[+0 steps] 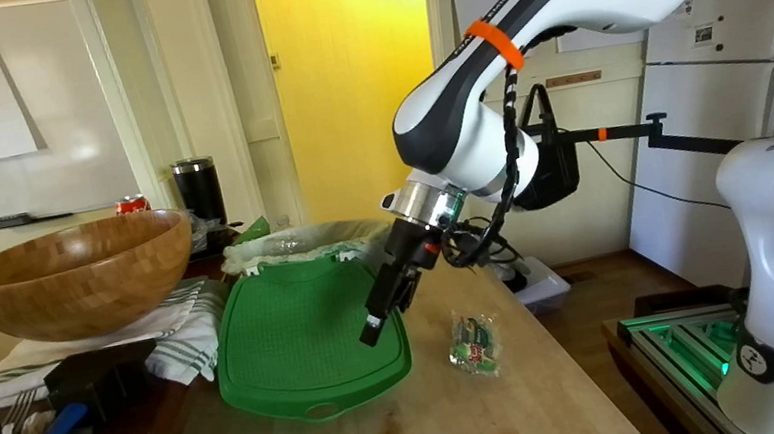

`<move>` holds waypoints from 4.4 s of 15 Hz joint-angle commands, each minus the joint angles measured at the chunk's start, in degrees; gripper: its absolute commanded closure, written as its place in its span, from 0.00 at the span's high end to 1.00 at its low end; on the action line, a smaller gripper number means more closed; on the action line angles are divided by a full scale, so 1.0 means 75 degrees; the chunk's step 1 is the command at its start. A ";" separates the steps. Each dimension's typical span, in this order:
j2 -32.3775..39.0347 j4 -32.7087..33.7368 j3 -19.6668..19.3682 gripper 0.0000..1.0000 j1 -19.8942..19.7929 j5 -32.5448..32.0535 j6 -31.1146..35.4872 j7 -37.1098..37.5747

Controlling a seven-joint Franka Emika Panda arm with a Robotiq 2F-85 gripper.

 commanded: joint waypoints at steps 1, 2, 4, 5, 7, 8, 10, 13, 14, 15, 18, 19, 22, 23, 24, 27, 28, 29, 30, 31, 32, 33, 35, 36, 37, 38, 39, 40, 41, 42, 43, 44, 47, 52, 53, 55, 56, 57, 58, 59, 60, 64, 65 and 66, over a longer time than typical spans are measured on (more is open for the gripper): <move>0.0440 0.0162 -0.0012 0.70 -0.0015 -0.0114 0.0077 -0.0037; 0.0477 0.0153 -0.0004 0.64 -0.0016 -0.0188 0.0122 -0.0003; 0.0603 0.0143 0.0001 0.45 -0.0032 -0.0367 0.0216 0.0075; 0.0665 0.0129 0.0003 0.39 -0.0046 -0.0526 0.0271 0.0124; 0.0730 0.0100 -0.0005 0.23 -0.0060 -0.0765 0.0325 0.0186; 0.0754 0.0081 -0.0007 0.15 -0.0067 -0.0899 0.0359 0.0224; 0.0746 0.0036 -0.0001 0.00 -0.0066 -0.1281 0.0457 0.0344; 0.0696 0.0004 -0.0006 0.02 -0.0072 -0.1756 0.0532 0.0482; 0.0660 -0.0014 -0.0007 0.02 -0.0071 -0.1837 0.0550 0.0494; 0.0589 -0.0047 -0.0003 0.02 -0.0064 -0.1889 0.0533 0.0463; 0.0377 -0.0166 -0.0006 0.02 -0.0069 -0.2175 0.0382 0.0444; 0.0325 -0.0209 -0.0008 0.02 -0.0074 -0.2343 0.0362 0.0481; 0.0134 -0.0252 -0.0027 0.02 -0.0096 -0.2816 0.0019 0.0627; 0.0086 -0.0228 -0.0016 0.02 -0.0078 -0.2789 -0.0063 0.0592; 0.0031 -0.0221 -0.0006 0.02 -0.0066 -0.2766 -0.0138 0.0555; -0.0144 -0.0255 0.0050 0.02 -0.0047 -0.2887 -0.0298 0.0602; -0.0205 -0.0265 0.0067 0.02 -0.0043 -0.2864 -0.0348 0.0567; -0.0257 -0.0273 0.0079 0.02 -0.0047 -0.2898 -0.0445 0.0559; -0.0329 -0.0276 0.0086 0.02 -0.0042 -0.2843 -0.0532 0.0473; -0.0415 -0.0276 0.0075 0.02 -0.0052 -0.2817 -0.0734 0.0383; -0.0480 -0.0279 0.0231 0.02 -0.0236 -0.2875 -0.0908 0.0375; -0.0537 -0.0279 0.0203 0.02 -0.0280 -0.3016 -0.1209 0.0326; -0.0663 -0.0276 0.0135 0.02 -0.0399 -0.3472 -0.1874 0.0304; -0.0723 -0.0271 0.0088 0.02 -0.0467 -0.3721 -0.2232 0.0254; -0.0777 -0.0258 0.0040 0.02 -0.0536 -0.3946 -0.2549 0.0185; -0.0840 -0.0250 -0.0030 0.02 -0.0618 -0.4192 -0.2874 0.0082; -0.0866 -0.0206 -0.0110 0.02 -0.0696 -0.4409 -0.3199 -0.0065; -0.0907 -0.0185 -0.0183 0.02 -0.0753 -0.4541 -0.3397 -0.0217; -0.0944 -0.0131 -0.0285 0.02 -0.0811 -0.4589 -0.3636 -0.0401; -0.0982 -0.0087 -0.0376 0.02 -0.0859 -0.4576 -0.3842 -0.0552; -0.1011 -0.0046 -0.0464 0.02 -0.0897 -0.4489 -0.4008 -0.0692; -0.1020 0.0021 -0.0559 0.02 -0.0935 -0.4390 -0.4279 -0.0866; -0.1076 0.0231 -0.0771 0.02 -0.1034 -0.4145 -0.5030 -0.1122; -0.0881 0.0601 -0.0938 0.02 -0.1169 -0.3942 -0.6103 -0.1111; -0.0776 0.0669 -0.0980 0.02 -0.1203 -0.3815 -0.6292 -0.1101; -0.0536 0.0798 -0.1091 0.02 -0.1292 -0.3420 -0.6747 -0.1073; -0.0455 0.0827 -0.1138 0.02 -0.1352 -0.3171 -0.6949 -0.1080; -0.0384 0.0843 -0.1165 0.02 -0.1427 -0.2930 -0.7110 -0.1066; -0.0314 0.0898 -0.1209 0.02 -0.1513 -0.2656 -0.7379 -0.1041; -0.0254 0.0917 -0.1225 0.02 -0.1599 -0.2446 -0.7554 -0.0963; -0.0187 0.0940 -0.1229 0.02 -0.1684 -0.2240 -0.7639 -0.0863; -0.0213 0.0995 -0.1187 0.02 -0.1967 -0.1739 -0.7829 -0.0296; -0.0204 0.1000 -0.1155 0.02 -0.1991 -0.1662 -0.7734 -0.0145; -0.0223 0.1003 -0.1122 0.02 -0.2005 -0.1637 -0.7680 0.0044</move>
